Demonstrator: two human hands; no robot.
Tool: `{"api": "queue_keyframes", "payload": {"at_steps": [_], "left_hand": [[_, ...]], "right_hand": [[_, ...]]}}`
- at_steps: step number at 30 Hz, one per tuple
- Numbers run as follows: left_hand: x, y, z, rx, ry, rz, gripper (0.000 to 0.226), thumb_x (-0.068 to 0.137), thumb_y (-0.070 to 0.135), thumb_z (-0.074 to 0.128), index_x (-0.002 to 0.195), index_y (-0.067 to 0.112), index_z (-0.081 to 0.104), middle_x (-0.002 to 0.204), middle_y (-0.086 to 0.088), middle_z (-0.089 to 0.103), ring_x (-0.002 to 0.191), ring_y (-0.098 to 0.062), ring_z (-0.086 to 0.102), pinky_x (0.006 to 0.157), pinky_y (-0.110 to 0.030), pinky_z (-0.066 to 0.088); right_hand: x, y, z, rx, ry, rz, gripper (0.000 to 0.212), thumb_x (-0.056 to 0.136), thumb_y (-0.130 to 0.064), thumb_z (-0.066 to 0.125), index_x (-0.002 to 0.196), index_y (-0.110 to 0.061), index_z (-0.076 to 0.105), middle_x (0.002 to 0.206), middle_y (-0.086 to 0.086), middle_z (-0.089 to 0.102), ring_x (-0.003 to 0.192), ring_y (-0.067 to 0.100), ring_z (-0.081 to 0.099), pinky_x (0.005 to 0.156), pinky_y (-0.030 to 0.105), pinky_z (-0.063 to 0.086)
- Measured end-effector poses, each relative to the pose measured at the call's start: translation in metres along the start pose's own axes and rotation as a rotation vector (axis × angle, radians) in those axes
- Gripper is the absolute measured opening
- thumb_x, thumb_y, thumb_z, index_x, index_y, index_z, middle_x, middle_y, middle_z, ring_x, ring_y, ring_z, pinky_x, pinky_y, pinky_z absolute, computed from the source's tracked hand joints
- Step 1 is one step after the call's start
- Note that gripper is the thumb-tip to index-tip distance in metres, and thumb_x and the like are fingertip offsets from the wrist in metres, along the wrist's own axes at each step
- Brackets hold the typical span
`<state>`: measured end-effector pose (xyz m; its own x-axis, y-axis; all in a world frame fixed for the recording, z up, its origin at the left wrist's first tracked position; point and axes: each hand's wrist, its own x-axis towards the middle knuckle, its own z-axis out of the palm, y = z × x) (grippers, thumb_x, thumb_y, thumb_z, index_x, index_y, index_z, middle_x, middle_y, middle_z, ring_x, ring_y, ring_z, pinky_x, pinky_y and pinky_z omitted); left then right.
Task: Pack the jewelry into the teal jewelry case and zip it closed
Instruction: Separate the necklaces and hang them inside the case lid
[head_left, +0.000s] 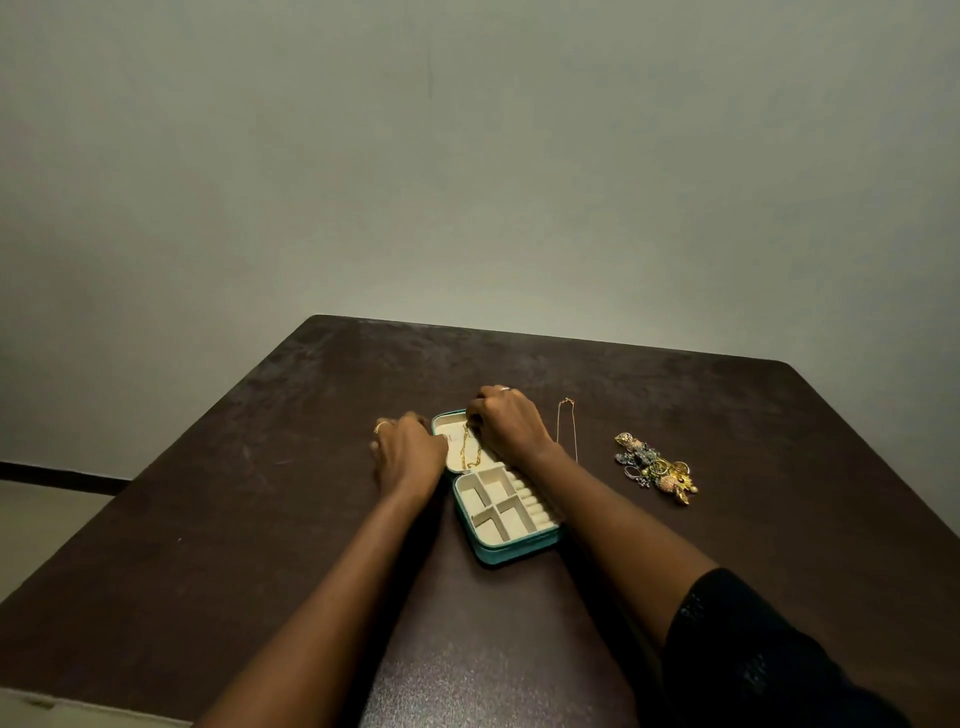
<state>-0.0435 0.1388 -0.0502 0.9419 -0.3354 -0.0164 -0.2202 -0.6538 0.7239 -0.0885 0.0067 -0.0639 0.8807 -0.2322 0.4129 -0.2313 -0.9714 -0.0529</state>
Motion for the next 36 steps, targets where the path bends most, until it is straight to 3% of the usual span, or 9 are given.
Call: {"api": "queue_keyframes", "payload": {"at_steps": [4, 9, 14, 18, 21, 24, 33, 36], "left_hand": [[0.009, -0.001, 0.003, -0.021, -0.128, -0.15, 0.048, 0.085, 0.034, 0.062, 0.121, 0.001, 0.057, 0.131, -0.021, 0.049, 0.116, -0.035, 0.052, 0.094, -0.037, 0.047], [0.02, 0.001, 0.007, -0.122, -0.243, -0.22, 0.042, 0.082, 0.025, 0.062, 0.116, 0.001, 0.061, 0.125, -0.019, 0.056, 0.107, -0.031, 0.059, 0.093, -0.037, 0.051], [0.024, 0.002, 0.013, -0.267, -0.269, -0.178, 0.035, 0.091, 0.019, 0.057, 0.114, -0.007, 0.059, 0.117, -0.021, 0.062, 0.108, -0.033, 0.06, 0.091, -0.037, 0.048], [0.021, 0.002, 0.019, -0.395, -0.265, -0.103, 0.017, 0.094, 0.017, 0.051, 0.091, 0.004, 0.062, 0.106, -0.018, 0.067, 0.098, -0.031, 0.064, 0.091, -0.042, 0.052], [0.016, 0.003, 0.019, -0.465, -0.213, -0.059, 0.003, 0.094, 0.018, 0.05, 0.096, 0.017, 0.053, 0.111, -0.011, 0.063, 0.101, -0.027, 0.061, 0.091, -0.046, 0.051], [0.01, 0.004, 0.02, -0.522, -0.19, 0.004, 0.005, 0.095, 0.017, 0.049, 0.099, 0.019, 0.051, 0.111, -0.009, 0.063, 0.1, -0.026, 0.062, 0.089, -0.047, 0.052], [-0.001, 0.001, 0.026, -0.539, -0.126, 0.138, 0.018, 0.096, 0.014, 0.048, 0.113, 0.013, 0.053, 0.107, -0.004, 0.063, 0.098, -0.021, 0.061, 0.088, -0.039, 0.052], [-0.002, -0.001, 0.028, -0.577, -0.108, 0.193, 0.015, 0.095, 0.011, 0.049, 0.109, 0.015, 0.053, 0.104, -0.004, 0.062, 0.094, -0.018, 0.059, 0.084, -0.034, 0.049]], "right_hand": [[-0.003, 0.003, -0.001, 0.106, 0.057, 0.121, 0.019, 0.084, -0.004, 0.057, 0.094, -0.005, 0.072, 0.094, 0.015, 0.066, 0.086, 0.034, 0.059, 0.068, 0.039, 0.046], [-0.008, 0.008, 0.004, 0.274, 0.193, 0.326, 0.012, 0.083, -0.002, 0.06, 0.089, -0.004, 0.071, 0.097, 0.013, 0.061, 0.091, 0.029, 0.057, 0.064, 0.031, 0.043], [-0.011, 0.008, -0.006, 0.481, 0.278, 0.448, 0.02, 0.082, 0.003, 0.062, 0.101, 0.0, 0.068, 0.11, 0.017, 0.061, 0.101, 0.028, 0.057, 0.076, 0.021, 0.039], [-0.018, 0.007, -0.022, 0.553, 0.329, 0.467, 0.022, 0.083, 0.002, 0.061, 0.105, -0.001, 0.066, 0.108, 0.013, 0.066, 0.095, 0.019, 0.06, 0.069, 0.004, 0.035], [-0.023, 0.008, -0.033, 0.605, 0.402, 0.442, 0.02, 0.081, 0.006, 0.061, 0.1, 0.001, 0.066, 0.104, 0.015, 0.067, 0.095, 0.024, 0.062, 0.079, 0.021, 0.048], [-0.028, 0.011, -0.038, 0.576, 0.455, 0.399, 0.02, 0.079, 0.009, 0.06, 0.095, 0.0, 0.067, 0.099, 0.015, 0.068, 0.091, 0.027, 0.064, 0.081, 0.038, 0.054], [-0.043, 0.011, -0.05, 0.507, 0.514, 0.299, 0.021, 0.076, 0.014, 0.059, 0.092, 0.003, 0.066, 0.095, 0.019, 0.067, 0.089, 0.031, 0.064, 0.078, 0.042, 0.056], [-0.048, 0.009, -0.048, 0.196, 0.595, 0.121, 0.022, 0.069, 0.007, 0.063, 0.089, 0.0, 0.066, 0.091, 0.02, 0.063, 0.089, 0.031, 0.057, 0.068, 0.038, 0.052]]}}
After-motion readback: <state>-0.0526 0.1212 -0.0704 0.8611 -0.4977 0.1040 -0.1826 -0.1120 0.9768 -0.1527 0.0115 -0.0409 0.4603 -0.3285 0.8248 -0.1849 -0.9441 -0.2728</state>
